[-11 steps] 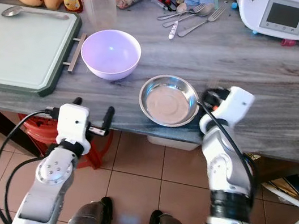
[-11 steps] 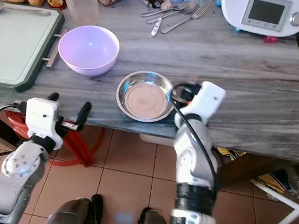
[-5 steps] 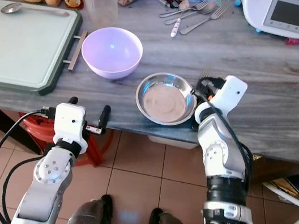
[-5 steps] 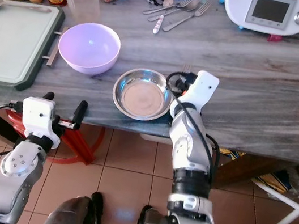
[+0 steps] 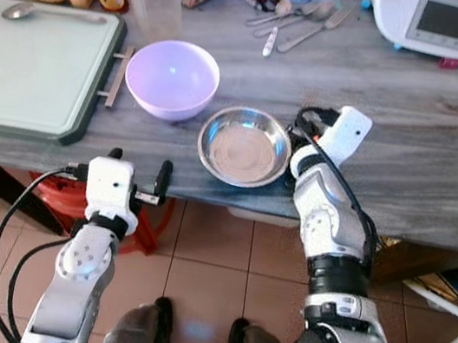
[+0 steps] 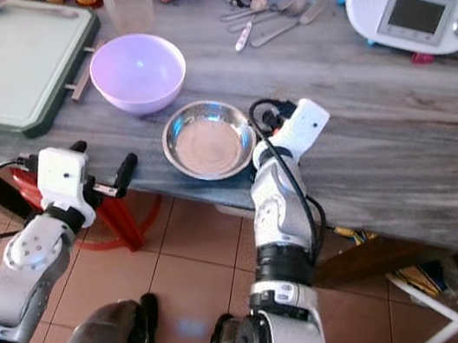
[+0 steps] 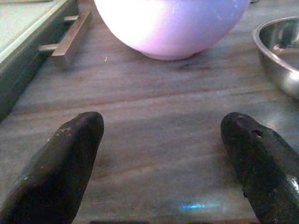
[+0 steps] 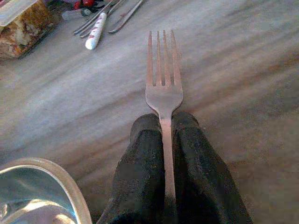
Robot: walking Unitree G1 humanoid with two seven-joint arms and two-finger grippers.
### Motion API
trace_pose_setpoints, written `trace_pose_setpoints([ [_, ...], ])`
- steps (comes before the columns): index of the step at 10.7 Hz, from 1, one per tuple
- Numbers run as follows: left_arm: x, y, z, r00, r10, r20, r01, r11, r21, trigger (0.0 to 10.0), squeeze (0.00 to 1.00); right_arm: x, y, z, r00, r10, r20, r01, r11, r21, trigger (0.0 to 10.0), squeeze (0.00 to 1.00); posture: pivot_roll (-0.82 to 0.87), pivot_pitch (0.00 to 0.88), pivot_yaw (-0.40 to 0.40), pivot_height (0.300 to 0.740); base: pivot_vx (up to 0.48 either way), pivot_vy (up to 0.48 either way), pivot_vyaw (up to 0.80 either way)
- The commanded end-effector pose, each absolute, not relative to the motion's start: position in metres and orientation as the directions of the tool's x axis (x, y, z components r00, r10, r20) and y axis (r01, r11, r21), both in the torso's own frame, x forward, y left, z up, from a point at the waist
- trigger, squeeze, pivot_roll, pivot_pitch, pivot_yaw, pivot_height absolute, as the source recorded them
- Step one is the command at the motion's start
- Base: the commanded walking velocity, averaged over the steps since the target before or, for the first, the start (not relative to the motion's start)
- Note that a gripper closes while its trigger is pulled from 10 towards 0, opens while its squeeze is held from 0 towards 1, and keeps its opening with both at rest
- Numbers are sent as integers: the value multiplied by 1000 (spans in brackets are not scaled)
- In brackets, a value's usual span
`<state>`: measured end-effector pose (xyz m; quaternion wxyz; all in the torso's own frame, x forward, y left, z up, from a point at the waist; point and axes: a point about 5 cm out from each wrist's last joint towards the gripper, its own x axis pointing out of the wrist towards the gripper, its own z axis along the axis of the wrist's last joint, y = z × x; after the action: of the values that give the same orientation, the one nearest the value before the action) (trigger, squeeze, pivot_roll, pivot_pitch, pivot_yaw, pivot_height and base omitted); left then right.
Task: Setting the table
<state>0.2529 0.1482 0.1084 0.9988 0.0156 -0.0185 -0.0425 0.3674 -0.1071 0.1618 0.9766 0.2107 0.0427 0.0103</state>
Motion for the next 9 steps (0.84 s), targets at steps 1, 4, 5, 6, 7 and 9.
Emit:
trace_pose_setpoints([
  [1, 248, 151, 106, 997, -71, 20, 70, 997, 42, 10000, 0, 366, -109, 159, 997, 45, -67, -13, 913, 407, 10000, 0, -14, 247, 9, 740, 0, 0, 0],
  [4, 245, 157, 103, 999, -53, 4, 52, 997, 49, 10000, 0, 347, -133, 151, 999, 19, -39, -6, 949, 315, 10000, 0, -26, 244, 11, 740, 0, 0, 0],
  [5, 244, 160, 101, 999, -40, -4, 40, 998, 49, 10000, 0, 331, -142, 141, 998, 17, -64, 2, 957, 290, 10000, 0, -35, 243, 14, 740, 0, 0, 0],
  [6, 244, 160, 101, 999, -37, -9, 37, 998, 47, 10000, 0, 327, -144, 136, 997, 20, -78, 4, 958, 288, 10000, 0, -38, 244, 16, 740, 0, 0, 0],
  [7, 244, 162, 99, 999, -37, -20, 38, 998, 50, 10000, 0, 321, -145, 127, 993, 19, -114, 13, 959, 281, 10000, 0, -39, 246, 21, 740, 0, 0, 0],
  [9, 241, 166, 96, 998, -65, -24, 67, 995, 68, 10000, 0, 320, -139, 124, 991, 29, -128, 8, 960, 280, 10000, 0, -32, 246, 25, 740, 0, 0, 0],
])
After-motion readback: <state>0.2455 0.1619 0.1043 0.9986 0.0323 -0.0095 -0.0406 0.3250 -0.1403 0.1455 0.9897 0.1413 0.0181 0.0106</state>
